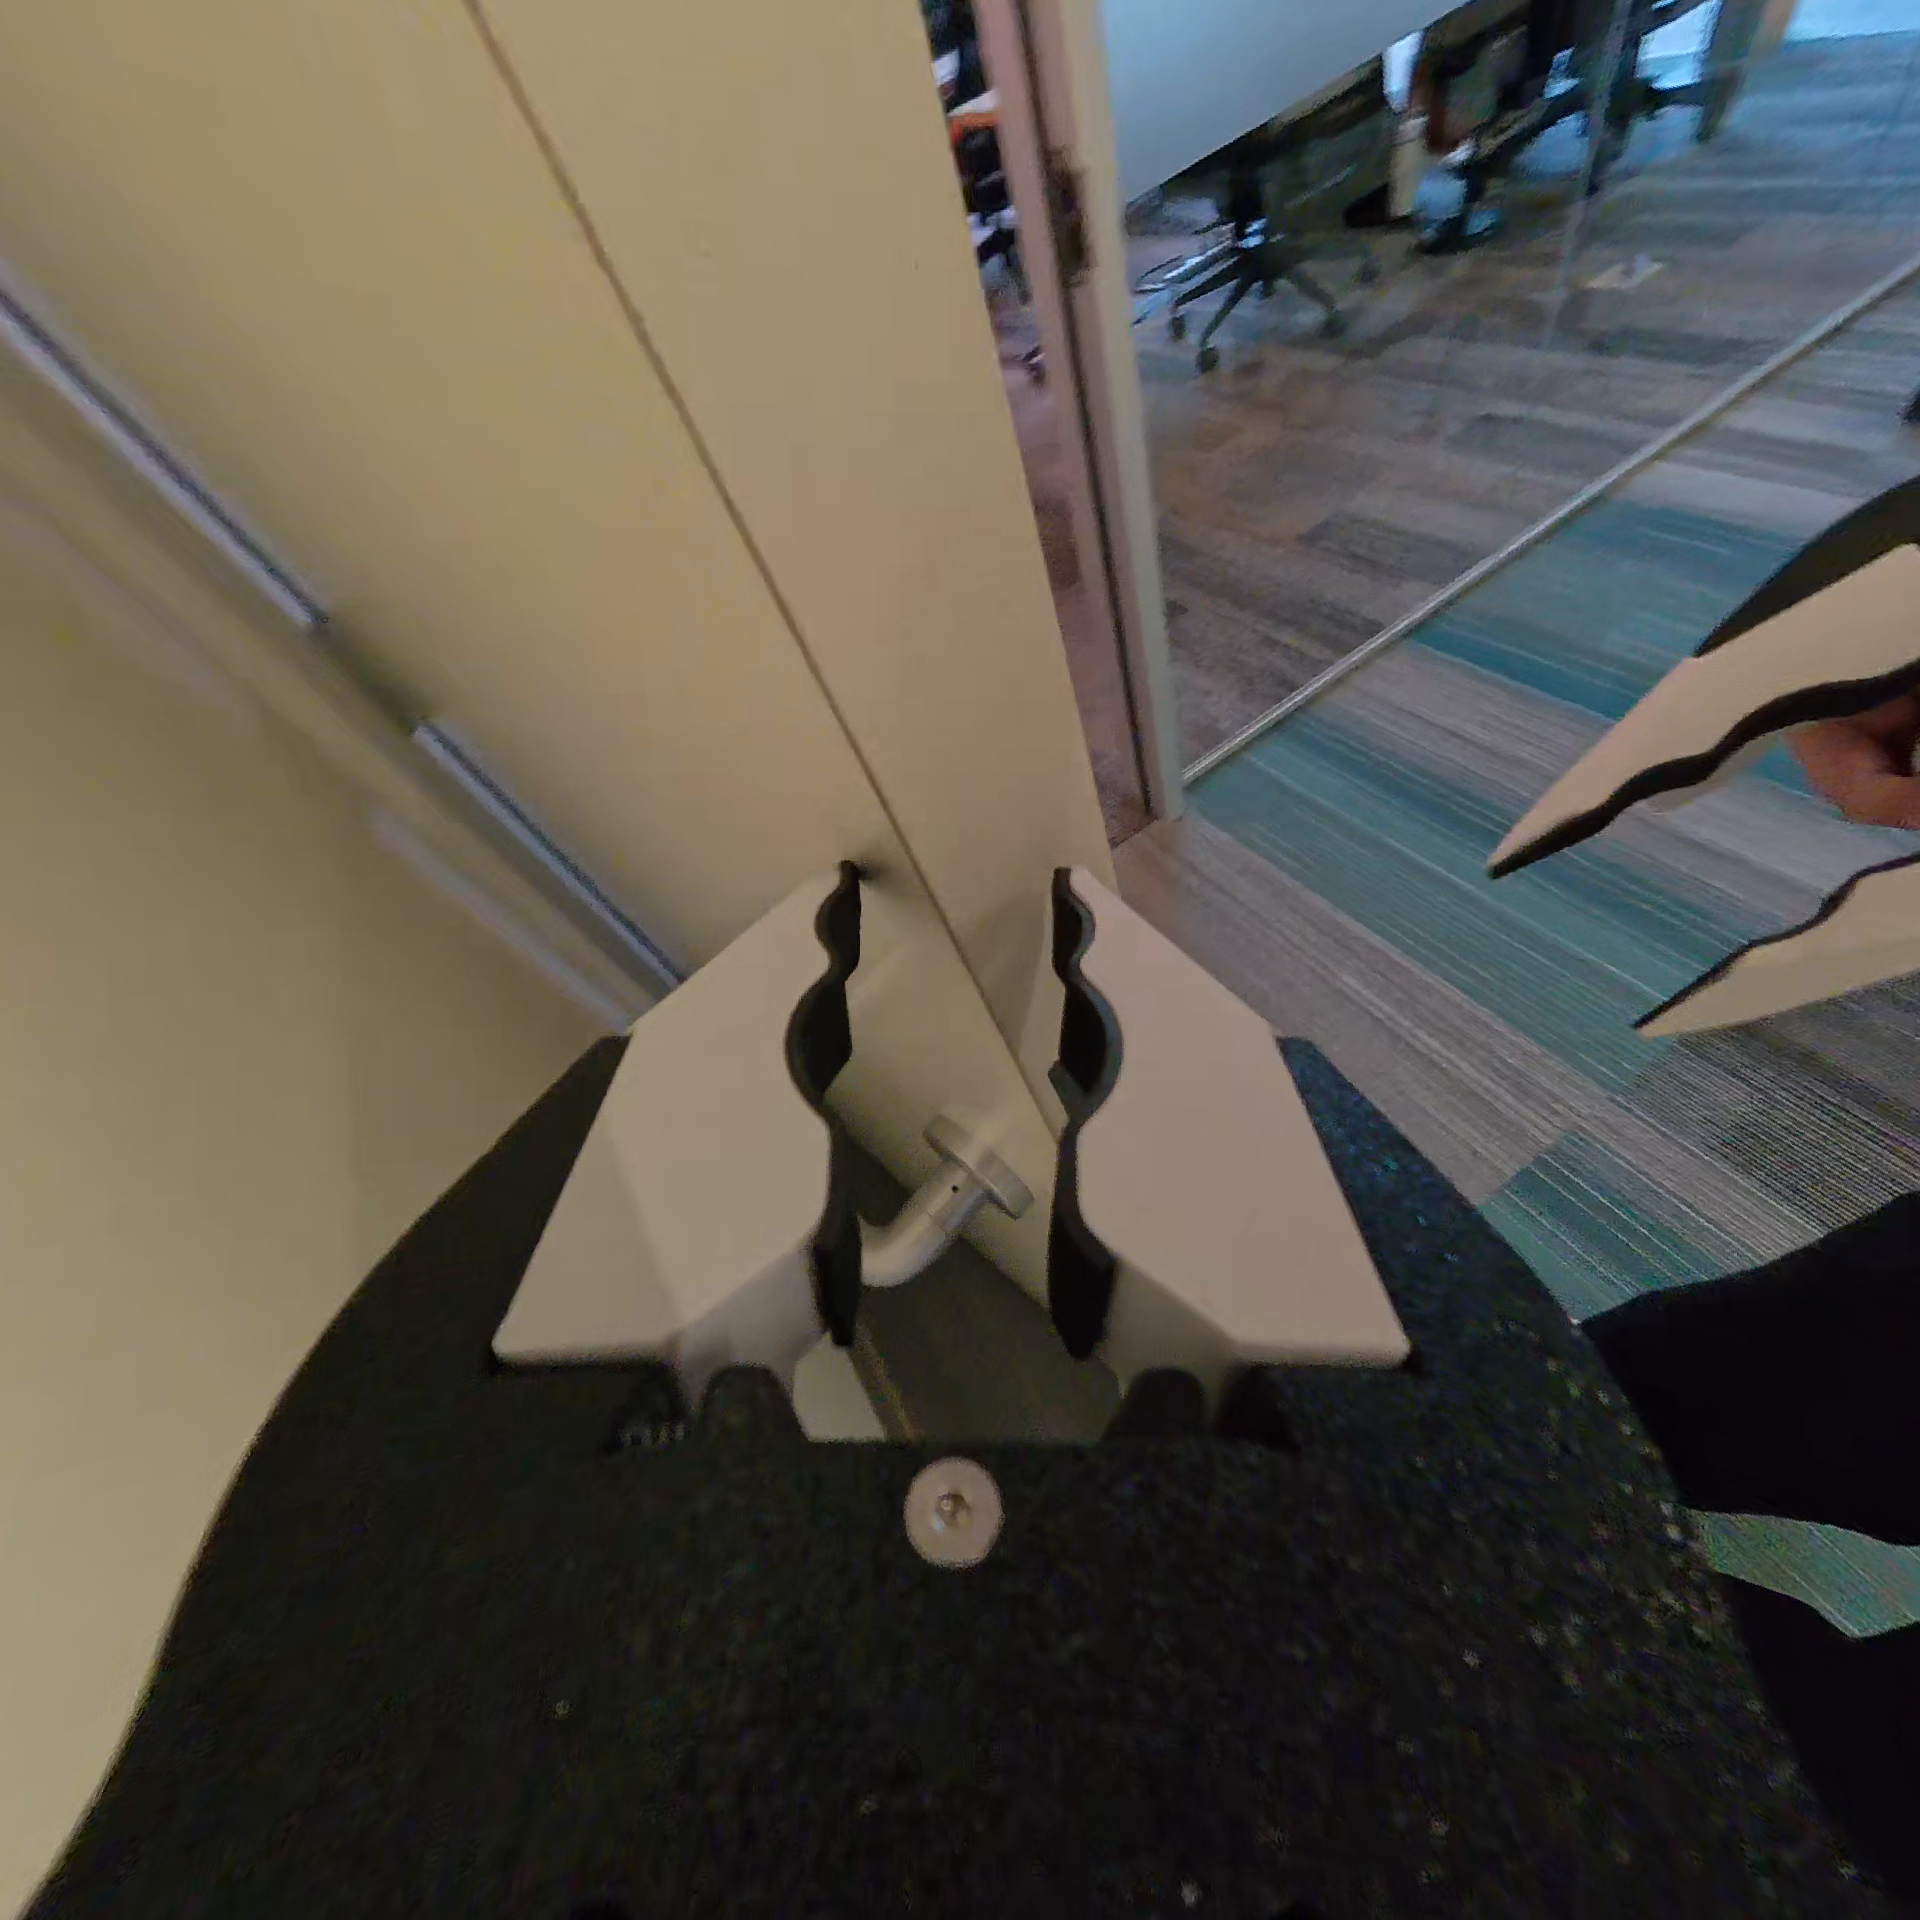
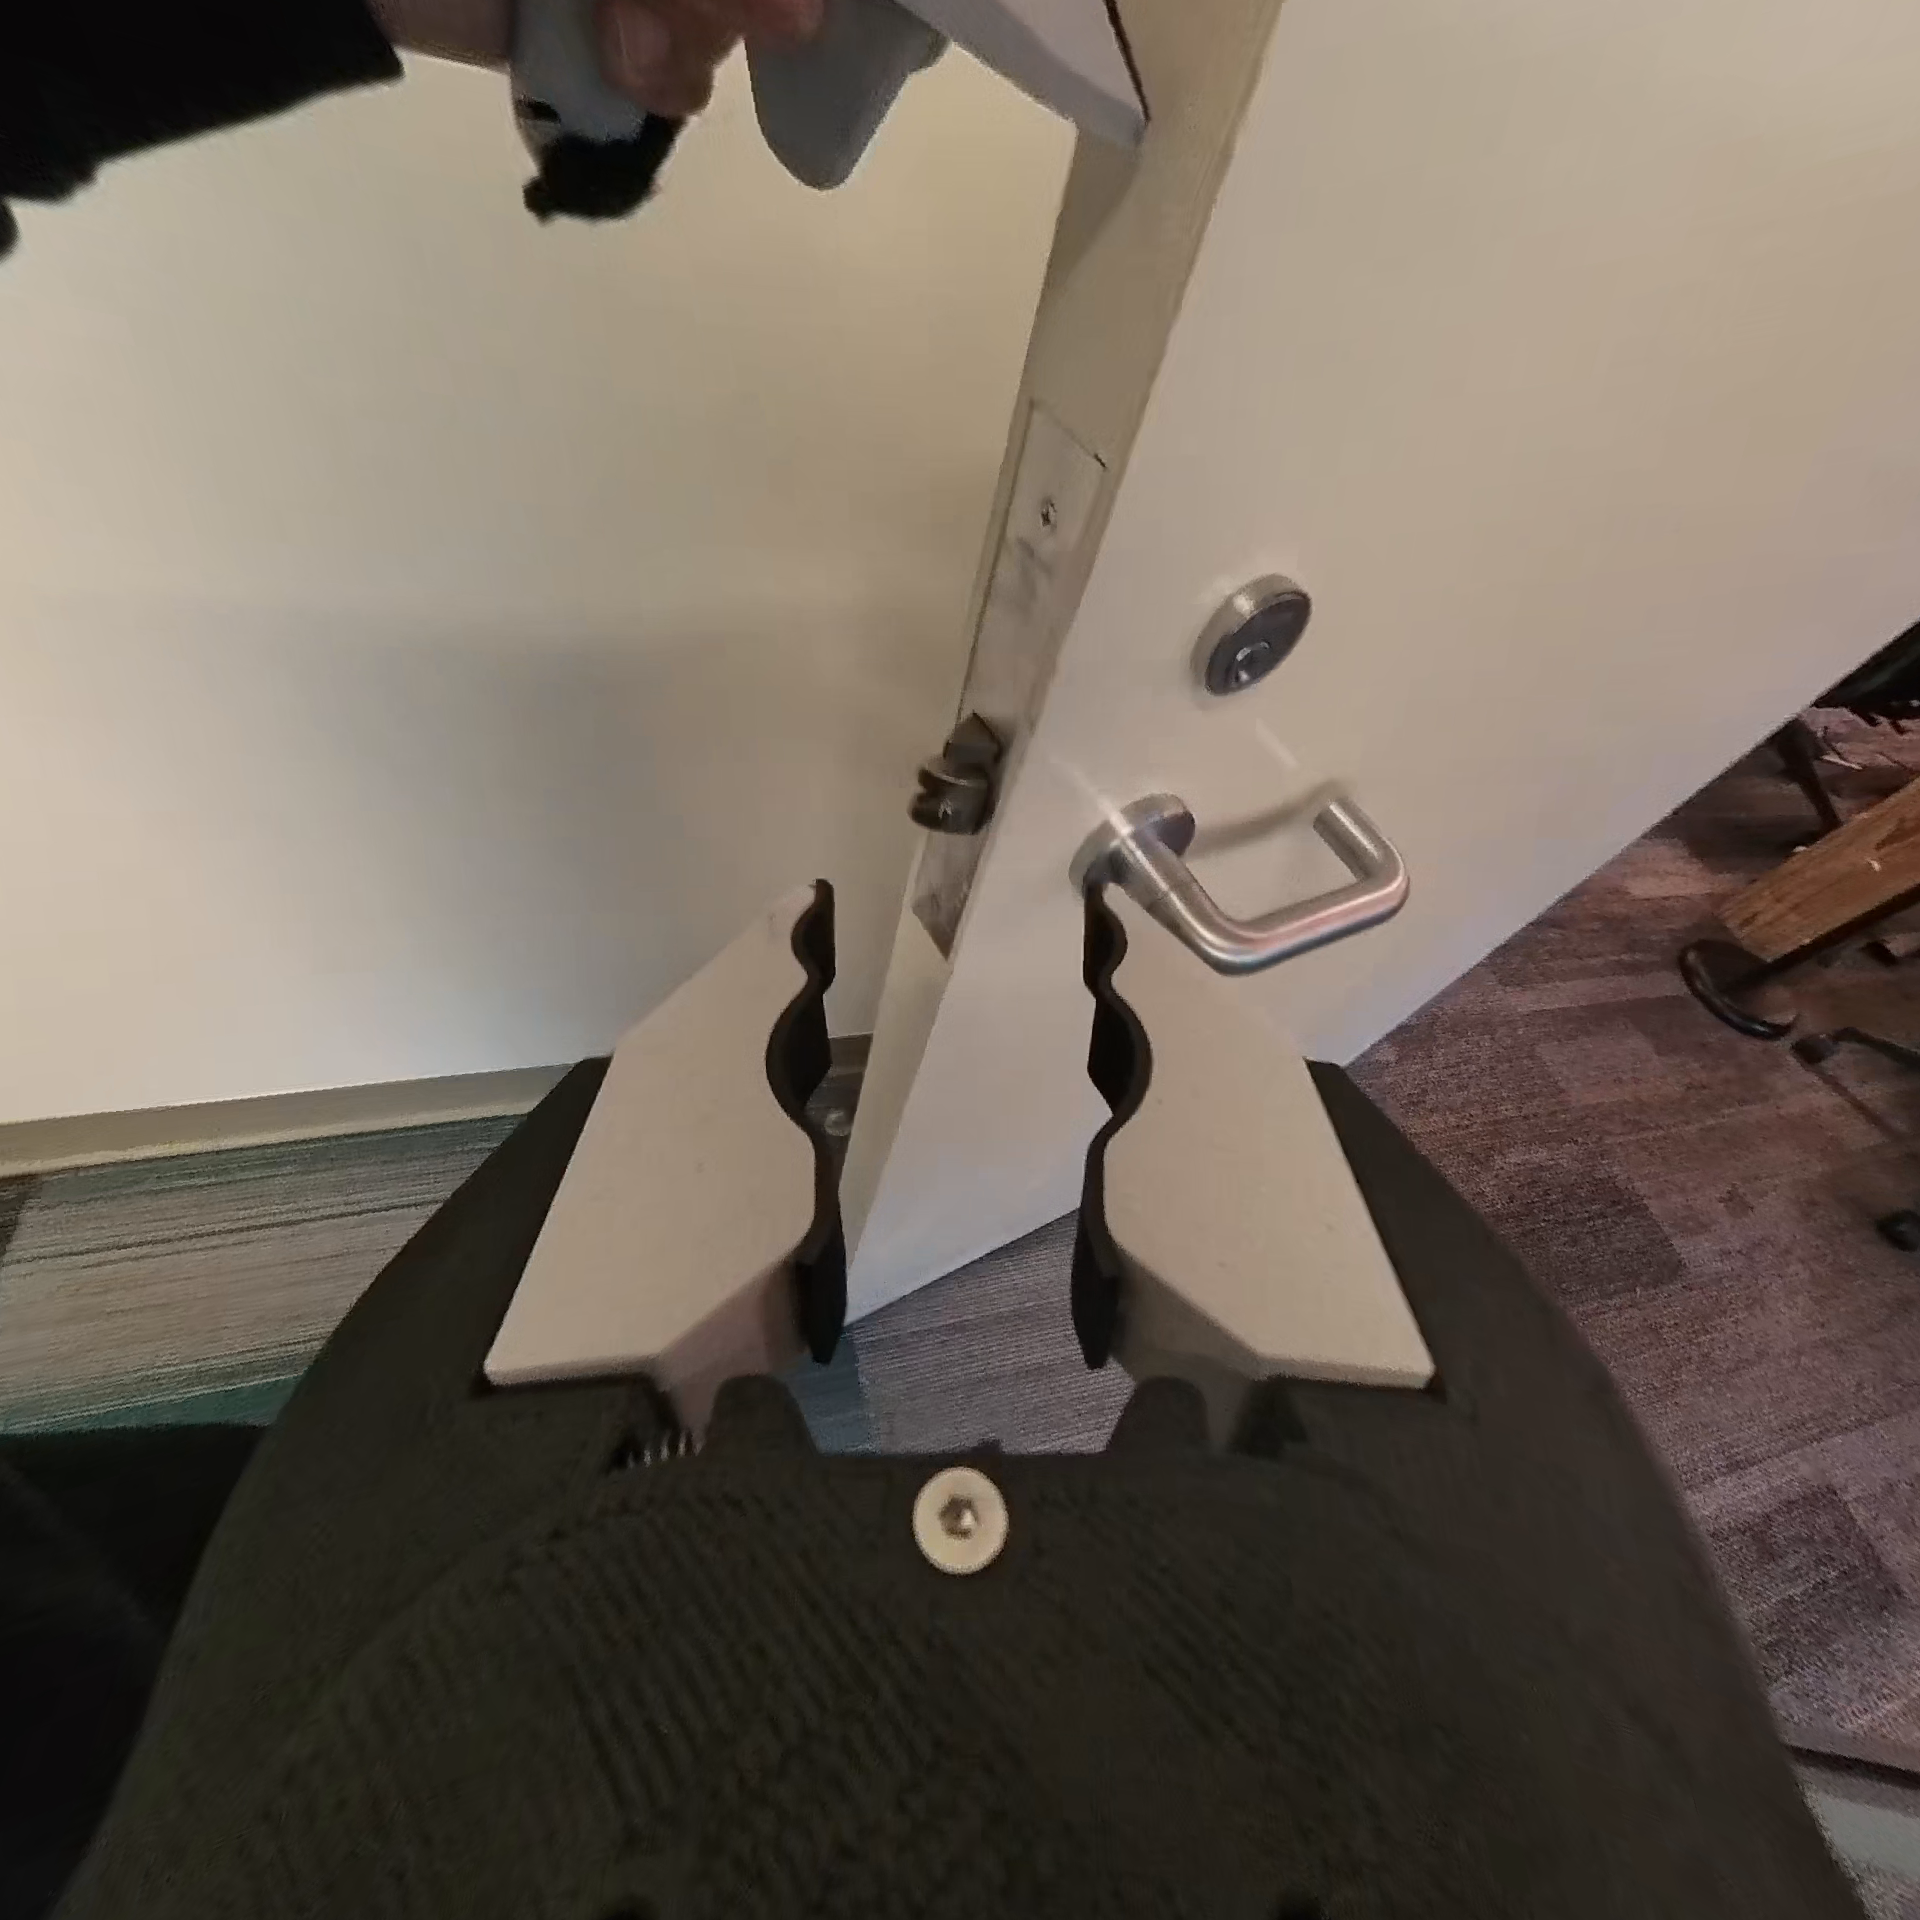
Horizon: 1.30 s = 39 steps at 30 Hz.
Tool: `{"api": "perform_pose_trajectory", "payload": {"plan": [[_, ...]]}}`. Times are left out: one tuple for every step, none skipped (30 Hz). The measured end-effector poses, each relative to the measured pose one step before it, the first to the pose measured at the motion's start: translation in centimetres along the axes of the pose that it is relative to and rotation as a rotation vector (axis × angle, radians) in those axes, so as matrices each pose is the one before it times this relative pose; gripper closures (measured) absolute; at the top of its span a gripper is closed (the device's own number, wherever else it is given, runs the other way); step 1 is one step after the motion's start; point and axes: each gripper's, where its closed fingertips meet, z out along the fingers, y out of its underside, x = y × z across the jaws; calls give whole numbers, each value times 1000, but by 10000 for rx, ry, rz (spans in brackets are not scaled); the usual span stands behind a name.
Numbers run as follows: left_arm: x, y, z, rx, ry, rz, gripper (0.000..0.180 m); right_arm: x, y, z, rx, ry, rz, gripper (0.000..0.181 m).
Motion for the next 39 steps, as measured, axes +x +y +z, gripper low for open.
{"api": "perform_pose_trajectory", "payload": {"plan": [[891,-556,859,157,307,223,145,386,308,-420,-34,168,-41,134],[898,-594,821,216,306,214,144,457,438,-466,-72,198,-69,134],[832,-608,830,329,269,141,142,481,460,-576,-89,217,-11,134],[679,-450,793,346,198,85,139,635,484,-695,-76,237,83,133],[583,88,828,135,168,152,134,651,437,-798,-18,229,133,133],[559,721,899,-180,184,345,130,712,329,-938,-10,254,131,134],[481,1169,987,-451,160,511,127,784,536,-901,-53,271,88,134],[467,1443,1090,-605,151,583,122,827,639,-925,-91,287,98,134],[626,1428,1209,-609,259,553,119,861,497,-955,-96,267,146,135],[654,1154,1358,-485,296,387,118,758,547,-885,-32,214,153,135],[440,699,1528,-253,207,175,114,789,426,-807,36,183,143,135],[196,312,1611,-60,101,117,113,808,295,-681,33,157,32,136],[32,243,1543,-116,10,312,115,825,12,-221,14,140,-107,137],[-156,320,1538,-291,-98,520,116,960,258,-203,-8,119,-156,137],[-210,331,1667,-365,-94,560,117,965,347,-67,-70,43,-96,137],[-48,209,1739,-353,13,557,121,997,333,-107,-89,-37,43,136],[-135,36,1794,-286,-31,536,121,1004,71,-230,57,-38,166,135],[-200,-146,1801,-196,-63,487,122,1001,-99,-283,209,25,217,135],[159,-474,1579,-15,236,464,125,1065,-230,-175,186,59,204,135],[-78,-1084,1276,407,218,272,133,1046,366,-459,62,33,124,136],[-849,-725,1424,191,-201,21,144,986,616,-448,-39,23,71,136],[-347,381,1595,-593,87,103,141,1041,709,-516,-58,49,37,136],[-47,256,1278,-627,312,316,172,995,728,-559,-90,39,-4,136],[-265,-452,689,-197,246,494,180,874,696,-679,-145,21,-36,136],[-93,-871,388,147,425,443,180,901,676,-868,-157,57,-55,135],[-229,-887,530,206,362,34,180,761,583,-287,-143,146,-23,135],[-553,-831,745,185,149,-220,171,951,753,-732,-116,187,93,135],[-565,-786,784,162,84,-113,160,847,716,-625,-86,143,232,135],[-518,-615,642,70,109,176,148,698,507,-352,-76,49,284,134],[-486,-370,511,-50,151,340,136,624,449,-568,-60,42,201,134],[-195,-124,470,-189,354,328,125,712,338,-563,-31,142,62,133],[-183,-26,420,-240,387,190,113,829,319,-494,-43,231,-29,133],[-536,-164,369,-111,68,93,105,872,435,-471,-87,257,-4,133],[-1046,-434,446,92,-325,126,105,945,498,-412,-105,260,86,133],[-954,-523,806,160,-309,181,110,874,404,-346,-56,235,172,133],[-564,-400,1245,68,-88,246,110,831,329,-215,12,188,266,133],[-736,-388,1476,-33,-216,275,110,790,315,-121,22,133,314,133],[-850,-504,1529,-20,-308,311,112,702,343,143,-16,112,282,133],[-766,-397,1572,-44,-228,295,119,677,257,62,-69,79,161,134]]}}
